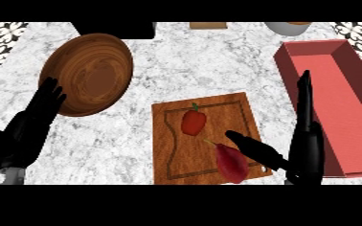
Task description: Pick the bell pepper from the cutting board and place it in the cardboard box
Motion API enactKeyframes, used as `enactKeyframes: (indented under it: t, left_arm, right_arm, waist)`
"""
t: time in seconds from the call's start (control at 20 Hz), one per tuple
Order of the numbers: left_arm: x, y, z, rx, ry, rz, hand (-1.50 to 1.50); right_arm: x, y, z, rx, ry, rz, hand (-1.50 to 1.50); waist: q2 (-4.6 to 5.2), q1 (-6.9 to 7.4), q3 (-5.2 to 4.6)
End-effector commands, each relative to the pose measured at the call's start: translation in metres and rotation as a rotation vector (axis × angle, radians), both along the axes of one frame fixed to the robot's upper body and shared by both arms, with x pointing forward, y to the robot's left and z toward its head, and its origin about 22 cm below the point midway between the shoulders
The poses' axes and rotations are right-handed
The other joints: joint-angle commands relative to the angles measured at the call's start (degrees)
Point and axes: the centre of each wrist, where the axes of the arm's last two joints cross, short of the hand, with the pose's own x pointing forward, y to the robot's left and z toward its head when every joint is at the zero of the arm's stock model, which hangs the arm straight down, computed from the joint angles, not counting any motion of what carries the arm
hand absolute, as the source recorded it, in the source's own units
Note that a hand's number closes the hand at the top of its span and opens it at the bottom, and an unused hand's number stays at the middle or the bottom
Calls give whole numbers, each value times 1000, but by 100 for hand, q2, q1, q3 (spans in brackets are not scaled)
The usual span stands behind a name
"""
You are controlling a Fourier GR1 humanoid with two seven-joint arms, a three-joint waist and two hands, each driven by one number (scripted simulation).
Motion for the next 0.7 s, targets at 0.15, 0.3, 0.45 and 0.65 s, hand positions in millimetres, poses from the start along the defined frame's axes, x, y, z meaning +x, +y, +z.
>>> enactKeyframes:
  t: [0.15,0.3,0.45,0.65]
  left_arm:
    - [3,5,1,-17,-1,3,0]
    - [5,1,6,-13,-4,-9,0]
    - [9,6,10,-16,10,-30,0]
    - [9,6,7,-30,25,-39,0]
  right_arm:
    - [-13,-8,-23,-372,401,-39,-150]
    - [-6,1,-17,-484,560,-72,-150]
    - [1,26,3,-549,664,-94,-150]
    - [4,70,28,-593,848,-96,-150]
  waist:
    - [13,-18,-58]
    - [22,90,-42]
    - [46,176,-37]
    - [43,260,-15]
